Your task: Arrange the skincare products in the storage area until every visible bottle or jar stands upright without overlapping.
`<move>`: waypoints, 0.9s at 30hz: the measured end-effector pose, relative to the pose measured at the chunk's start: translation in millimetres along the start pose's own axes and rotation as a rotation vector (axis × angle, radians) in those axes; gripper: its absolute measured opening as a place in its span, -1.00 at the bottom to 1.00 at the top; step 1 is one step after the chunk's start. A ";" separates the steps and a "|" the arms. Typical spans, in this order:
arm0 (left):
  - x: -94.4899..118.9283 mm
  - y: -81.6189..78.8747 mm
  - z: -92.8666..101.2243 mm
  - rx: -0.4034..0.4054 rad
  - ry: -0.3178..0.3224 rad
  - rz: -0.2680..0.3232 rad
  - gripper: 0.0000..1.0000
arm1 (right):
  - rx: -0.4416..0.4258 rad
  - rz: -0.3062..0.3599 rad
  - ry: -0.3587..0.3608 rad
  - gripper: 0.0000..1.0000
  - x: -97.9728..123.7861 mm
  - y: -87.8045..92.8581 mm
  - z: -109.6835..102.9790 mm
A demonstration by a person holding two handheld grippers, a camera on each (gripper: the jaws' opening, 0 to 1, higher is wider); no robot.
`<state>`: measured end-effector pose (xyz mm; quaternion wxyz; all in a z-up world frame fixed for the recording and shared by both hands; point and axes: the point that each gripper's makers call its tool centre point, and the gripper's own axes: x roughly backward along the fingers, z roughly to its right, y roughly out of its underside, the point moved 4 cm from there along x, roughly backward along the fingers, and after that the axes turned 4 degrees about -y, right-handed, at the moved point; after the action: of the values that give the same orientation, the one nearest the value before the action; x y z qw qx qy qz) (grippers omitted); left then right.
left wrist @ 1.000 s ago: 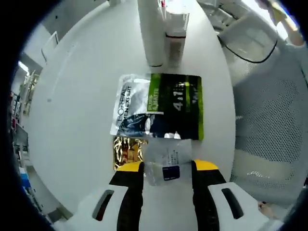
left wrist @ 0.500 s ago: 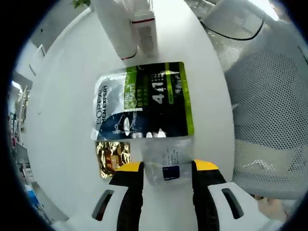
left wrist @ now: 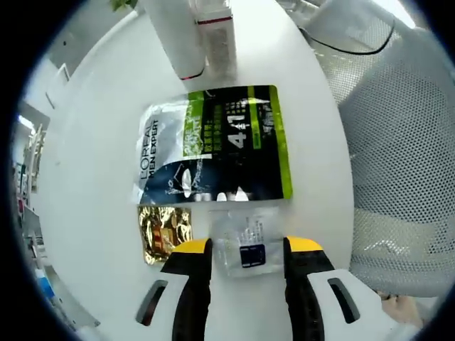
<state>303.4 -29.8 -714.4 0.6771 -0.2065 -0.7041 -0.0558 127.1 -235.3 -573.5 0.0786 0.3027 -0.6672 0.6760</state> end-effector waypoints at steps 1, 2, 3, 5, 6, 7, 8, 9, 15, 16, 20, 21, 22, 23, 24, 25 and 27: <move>0.1 0.5 -0.2 -0.002 0.003 0.008 -0.26 | 0.000 0.000 -0.002 0.99 -0.2 -0.1 -0.3; 0.2 1.1 -0.6 -0.004 0.005 0.018 -0.26 | 0.001 -0.001 -0.004 0.99 -0.8 -0.4 -1.1; 0.2 1.4 -0.6 -0.002 0.006 0.024 -0.26 | 0.004 -0.002 -0.006 0.99 -1.2 -0.7 -1.5; 0.3 1.3 0.7 -0.013 0.006 0.032 -0.26 | 0.010 -0.007 -0.011 0.99 -2.1 -0.9 -2.1; 0.2 0.8 0.6 -0.009 0.006 0.035 -0.26 | 0.012 -0.007 -0.011 0.99 -2.3 -1.1 -2.1; 0.0 0.7 0.3 -0.002 0.005 0.039 -0.26 | 0.013 -0.008 -0.012 0.99 -2.5 -1.3 -1.9; -0.2 0.8 -0.4 0.002 0.004 0.044 -0.26 | 0.013 -0.008 -0.012 0.99 -2.6 -1.5 -1.9; -0.3 0.7 -0.6 0.003 0.003 0.047 -0.25 | 0.015 -0.007 -0.012 0.99 -2.6 -2.0 -1.9; -0.3 0.0 -2.8 0.021 -0.004 0.060 -0.18 | 0.023 -0.007 -0.016 0.99 -2.2 -3.0 -3.0; -0.4 0.1 -2.7 0.021 -0.004 0.059 -0.19 | 0.023 -0.008 -0.016 0.99 -1.9 -2.9 -3.1; -0.4 -3.3 1.5 0.010 -0.003 0.069 -0.17 | 0.021 -0.011 -0.014 0.99 -0.9 -1.1 -3.2; -0.6 -3.5 2.0 0.009 -0.001 0.069 -0.17 | 0.021 -0.014 -0.014 0.99 -0.9 -0.4 -3.0; -1.5 -3.2 1.6 0.007 0.001 0.069 -0.17 | 0.022 -0.017 -0.014 0.99 -1.0 0.1 -3.1; -1.4 -3.4 1.2 0.007 0.000 0.070 -0.17 | 0.024 -0.020 -0.014 0.99 -1.1 0.4 -3.2; -1.4 -3.5 1.2 0.008 0.001 0.069 -0.17 | 0.025 -0.020 -0.015 0.99 -1.2 0.4 -3.4; -1.4 -3.8 1.4 0.003 0.002 0.070 -0.18 | 0.025 -0.020 -0.016 0.99 -1.3 0.3 -3.7; -1.4 -4.3 2.2 -0.005 0.004 0.074 -0.18 | 0.025 -0.020 -0.017 0.99 -1.5 0.2 -4.1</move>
<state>299.7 -33.2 -715.1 0.6797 -0.2337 -0.6945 -0.0330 127.0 -231.0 -574.2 0.0759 0.3163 -0.6564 0.6807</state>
